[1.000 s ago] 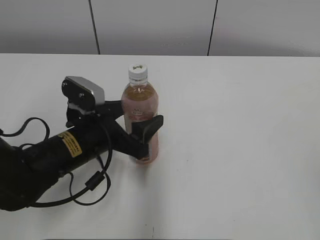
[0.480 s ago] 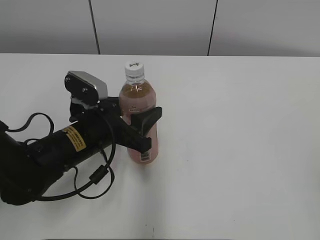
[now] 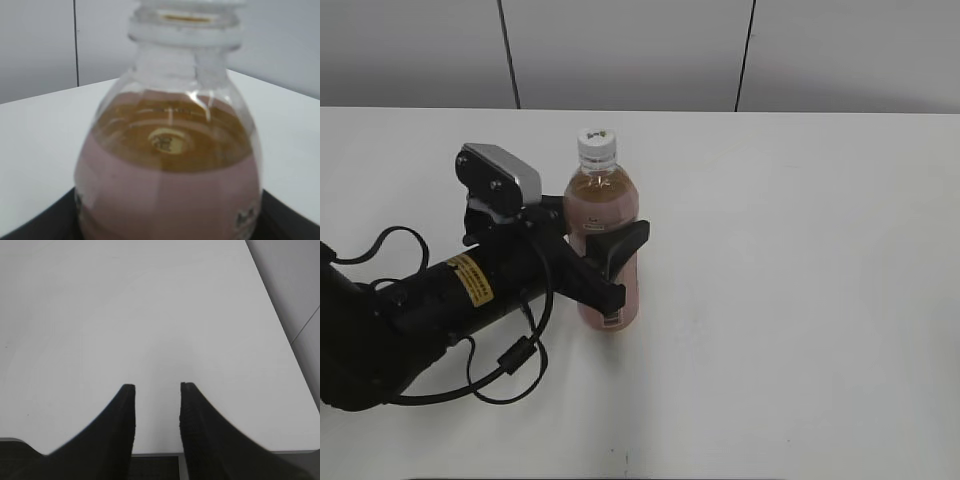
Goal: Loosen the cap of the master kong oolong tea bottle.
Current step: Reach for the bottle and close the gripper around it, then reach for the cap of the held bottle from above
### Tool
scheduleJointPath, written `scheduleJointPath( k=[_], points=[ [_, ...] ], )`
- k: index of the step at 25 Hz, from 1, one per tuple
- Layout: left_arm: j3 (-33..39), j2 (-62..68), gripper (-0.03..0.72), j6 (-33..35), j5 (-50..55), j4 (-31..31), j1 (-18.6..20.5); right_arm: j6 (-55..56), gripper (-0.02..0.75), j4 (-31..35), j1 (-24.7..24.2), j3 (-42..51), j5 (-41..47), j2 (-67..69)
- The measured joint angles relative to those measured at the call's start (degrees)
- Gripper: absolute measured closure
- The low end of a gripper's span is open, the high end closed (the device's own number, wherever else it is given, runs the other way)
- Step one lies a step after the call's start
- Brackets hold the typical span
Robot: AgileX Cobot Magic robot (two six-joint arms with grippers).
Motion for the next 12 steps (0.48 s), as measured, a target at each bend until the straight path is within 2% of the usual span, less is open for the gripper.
scheduleJointPath(
  k=[5,12],
  points=[
    [0.00,-1.35,0.256,2.06,2.61,2.21,0.00,0.00,0.496,0.00,0.00,0.00,0.00,0.00],
    [0.05,-6.27,0.256,5.06,11.94,4.12,0.00,0.00,0.496,0.00,0.00,0.00,0.00,0.00]
  ],
)
